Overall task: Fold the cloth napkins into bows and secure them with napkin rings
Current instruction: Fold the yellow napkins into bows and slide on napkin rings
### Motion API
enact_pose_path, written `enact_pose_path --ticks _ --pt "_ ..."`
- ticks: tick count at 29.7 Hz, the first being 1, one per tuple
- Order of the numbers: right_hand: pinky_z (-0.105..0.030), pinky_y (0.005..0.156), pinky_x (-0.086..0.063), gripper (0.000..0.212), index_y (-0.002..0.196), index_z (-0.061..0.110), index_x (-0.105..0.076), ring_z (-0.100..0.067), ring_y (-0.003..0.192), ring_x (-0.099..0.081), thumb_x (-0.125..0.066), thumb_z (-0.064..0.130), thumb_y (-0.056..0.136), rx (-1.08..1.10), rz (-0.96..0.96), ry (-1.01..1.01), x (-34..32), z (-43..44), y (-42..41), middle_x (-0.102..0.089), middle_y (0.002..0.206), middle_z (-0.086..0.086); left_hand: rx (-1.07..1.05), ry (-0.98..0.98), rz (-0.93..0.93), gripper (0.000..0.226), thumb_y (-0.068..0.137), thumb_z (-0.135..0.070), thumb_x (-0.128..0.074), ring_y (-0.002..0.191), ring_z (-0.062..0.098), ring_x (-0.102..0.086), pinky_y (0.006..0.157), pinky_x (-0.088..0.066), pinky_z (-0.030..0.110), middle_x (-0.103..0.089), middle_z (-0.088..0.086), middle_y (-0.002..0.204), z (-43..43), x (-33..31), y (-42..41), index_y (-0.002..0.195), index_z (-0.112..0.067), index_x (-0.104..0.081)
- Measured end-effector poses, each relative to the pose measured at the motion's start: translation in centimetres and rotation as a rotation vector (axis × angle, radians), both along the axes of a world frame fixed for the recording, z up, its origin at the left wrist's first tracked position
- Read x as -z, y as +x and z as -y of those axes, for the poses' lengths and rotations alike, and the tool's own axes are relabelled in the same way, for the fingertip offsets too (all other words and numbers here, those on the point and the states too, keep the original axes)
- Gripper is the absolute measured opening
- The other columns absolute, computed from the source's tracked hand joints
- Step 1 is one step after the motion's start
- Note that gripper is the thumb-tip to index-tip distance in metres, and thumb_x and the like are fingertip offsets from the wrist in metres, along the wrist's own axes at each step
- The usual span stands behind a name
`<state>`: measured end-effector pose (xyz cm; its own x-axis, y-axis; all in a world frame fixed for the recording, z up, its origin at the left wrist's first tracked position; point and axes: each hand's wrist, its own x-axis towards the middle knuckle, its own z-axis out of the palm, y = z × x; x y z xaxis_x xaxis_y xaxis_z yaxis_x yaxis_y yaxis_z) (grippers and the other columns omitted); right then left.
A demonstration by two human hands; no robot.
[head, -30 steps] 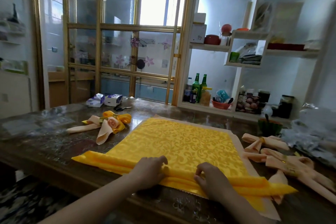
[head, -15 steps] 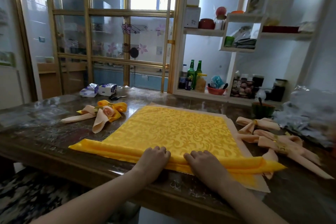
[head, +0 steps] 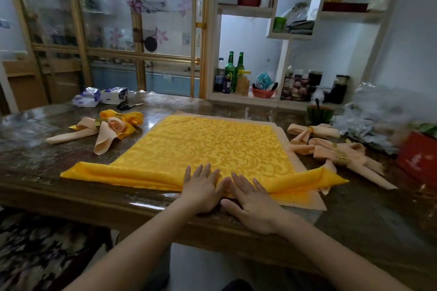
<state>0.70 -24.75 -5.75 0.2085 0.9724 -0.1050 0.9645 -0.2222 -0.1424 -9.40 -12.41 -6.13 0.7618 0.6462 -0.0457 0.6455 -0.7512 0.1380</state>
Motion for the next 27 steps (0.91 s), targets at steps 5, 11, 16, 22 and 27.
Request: enact_pose_path --ticks 5,11,16,22,27 --pt "-0.033 0.116 0.010 0.081 0.151 0.015 0.008 -0.013 0.145 0.013 -0.012 0.065 0.090 0.174 -0.004 -0.033 -0.3 1.9 2.6 0.015 0.158 -0.001 -0.026 -0.033 0.050 0.067 0.094 -0.062 -0.014 0.145 0.020 0.008 0.114 0.011 0.044 0.005 0.002 0.159 0.2 0.4 -0.1 0.151 -0.028 -0.007" --pt "-0.046 0.117 -0.001 0.058 0.150 0.019 -0.018 -0.022 0.146 -0.008 -0.013 0.048 0.099 0.333 0.010 -0.072 -1.7 5.3 6.6 -0.011 0.159 -0.004 -0.033 -0.012 0.034 0.067 0.093 -0.062 -0.012 0.145 0.021 0.013 0.113 0.016 0.048 0.008 0.002 0.158 0.5 0.1 0.0 0.151 -0.028 -0.004" --pt "-0.041 0.100 -0.038 0.027 0.104 0.013 -0.062 -0.024 0.106 -0.054 -0.044 0.033 0.098 0.370 0.072 0.170 -3.3 3.2 6.7 -0.062 0.112 -0.005 -0.017 0.115 0.363 0.055 0.096 -0.048 -0.037 0.145 0.020 -0.006 0.112 0.012 0.046 -0.016 0.005 0.156 1.6 0.9 -0.5 0.146 -0.027 -0.026" --pt "-0.036 0.089 -0.045 0.027 0.114 0.015 -0.055 -0.023 0.108 -0.053 -0.059 0.027 0.090 0.379 0.029 0.125 -4.3 2.5 6.5 -0.057 0.121 -0.006 -0.027 0.104 0.591 0.020 0.092 -0.030 -0.055 0.111 0.025 -0.047 0.090 -0.033 0.033 -0.056 0.007 0.109 2.3 0.9 -0.4 0.105 -0.017 -0.063" --pt "-0.035 0.065 -0.041 0.032 0.104 -0.005 -0.065 -0.023 0.076 -0.053 -0.058 0.020 0.086 0.352 -0.014 0.112 -6.1 2.9 3.7 -0.064 0.095 -0.021 -0.076 -0.113 0.486 0.024 0.092 -0.031 -0.056 0.102 0.025 -0.056 0.082 -0.044 0.033 -0.060 0.007 0.106 1.6 -0.7 0.0 0.099 -0.011 -0.067"
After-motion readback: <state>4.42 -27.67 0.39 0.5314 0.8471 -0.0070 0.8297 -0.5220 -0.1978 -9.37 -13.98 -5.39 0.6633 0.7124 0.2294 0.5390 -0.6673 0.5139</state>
